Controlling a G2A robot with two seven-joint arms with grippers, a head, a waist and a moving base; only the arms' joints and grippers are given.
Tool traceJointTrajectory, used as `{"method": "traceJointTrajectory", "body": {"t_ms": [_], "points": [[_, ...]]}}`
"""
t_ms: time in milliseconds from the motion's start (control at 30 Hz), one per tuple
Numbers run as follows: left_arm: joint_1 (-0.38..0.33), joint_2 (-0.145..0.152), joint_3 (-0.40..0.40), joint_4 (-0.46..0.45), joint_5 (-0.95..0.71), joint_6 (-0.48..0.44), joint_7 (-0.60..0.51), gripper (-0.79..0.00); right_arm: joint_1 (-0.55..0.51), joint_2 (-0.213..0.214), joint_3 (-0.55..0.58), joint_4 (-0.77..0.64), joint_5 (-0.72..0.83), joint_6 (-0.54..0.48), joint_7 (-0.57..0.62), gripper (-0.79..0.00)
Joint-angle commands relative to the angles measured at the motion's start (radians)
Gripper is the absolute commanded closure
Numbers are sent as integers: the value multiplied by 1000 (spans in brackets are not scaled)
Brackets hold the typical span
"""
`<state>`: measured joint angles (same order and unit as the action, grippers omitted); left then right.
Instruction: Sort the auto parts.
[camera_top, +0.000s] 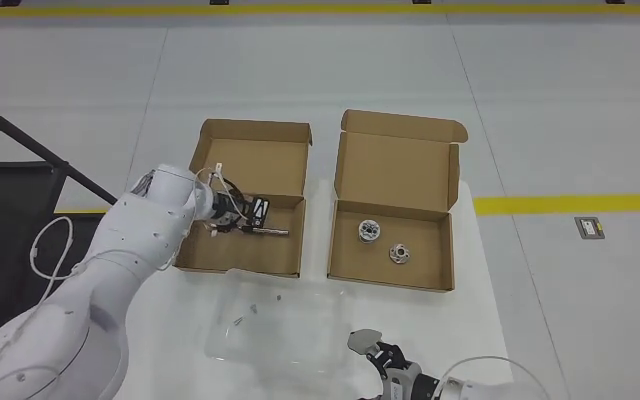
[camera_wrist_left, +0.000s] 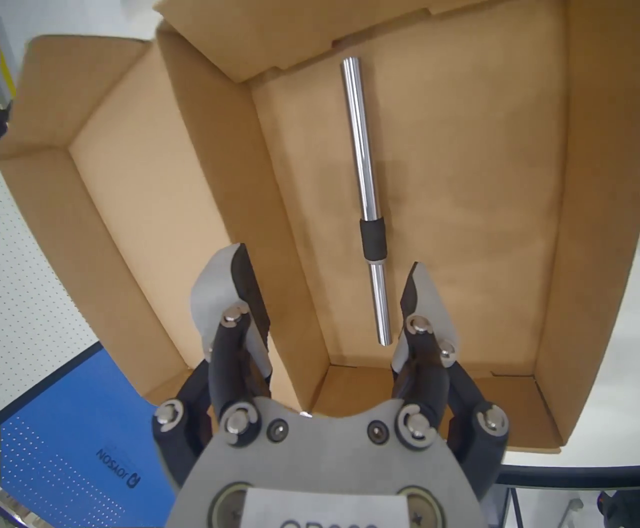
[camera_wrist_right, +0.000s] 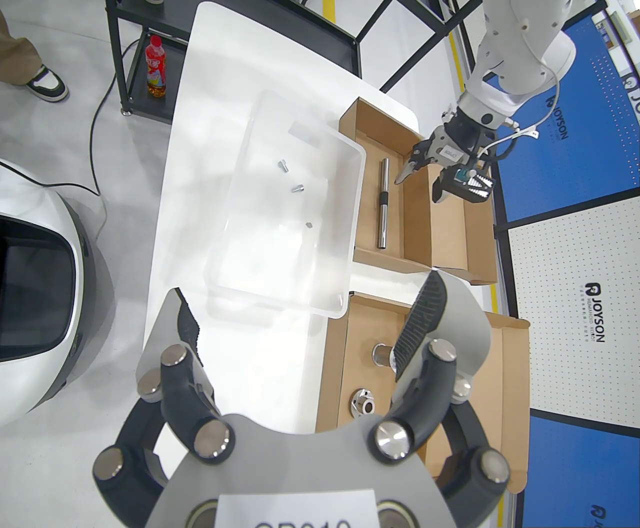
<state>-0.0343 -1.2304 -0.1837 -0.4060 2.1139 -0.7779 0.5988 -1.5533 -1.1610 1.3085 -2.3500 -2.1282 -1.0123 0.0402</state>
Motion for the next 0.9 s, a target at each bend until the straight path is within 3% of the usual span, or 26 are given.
{"method": "traceJointTrajectory", "body": {"t_ms": [0, 167, 233, 367, 433, 633, 867], "points": [[-12, 15, 1, -28, 17, -23, 52, -656, 0, 0, 0, 0, 0, 0, 0, -785], [-26, 63, 9, -150, 68, -92, 152, -650, 0, 0, 0, 0, 0, 0, 0, -785], [-26, 93, 11, -225, 92, -112, 190, -696, 0, 0, 0, 0, 0, 0, 0, -785], [-16, 165, 6, -403, 125, -183, 229, -785, 0, 0, 0, 0, 0, 0, 0, -785], [-5, 204, -2, -499, 127, -232, 212, -785, 0, 0, 0, 0, 0, 0, 0, -785], [52, 315, 14, -715, 92, -234, 189, -785, 0, 0, 0, 0, 0, 0, 0, -785], [52, 315, 14, -715, 92, -234, 189, -785, 0, 0, 0, 0, 0, 0, 0, -785]]}}
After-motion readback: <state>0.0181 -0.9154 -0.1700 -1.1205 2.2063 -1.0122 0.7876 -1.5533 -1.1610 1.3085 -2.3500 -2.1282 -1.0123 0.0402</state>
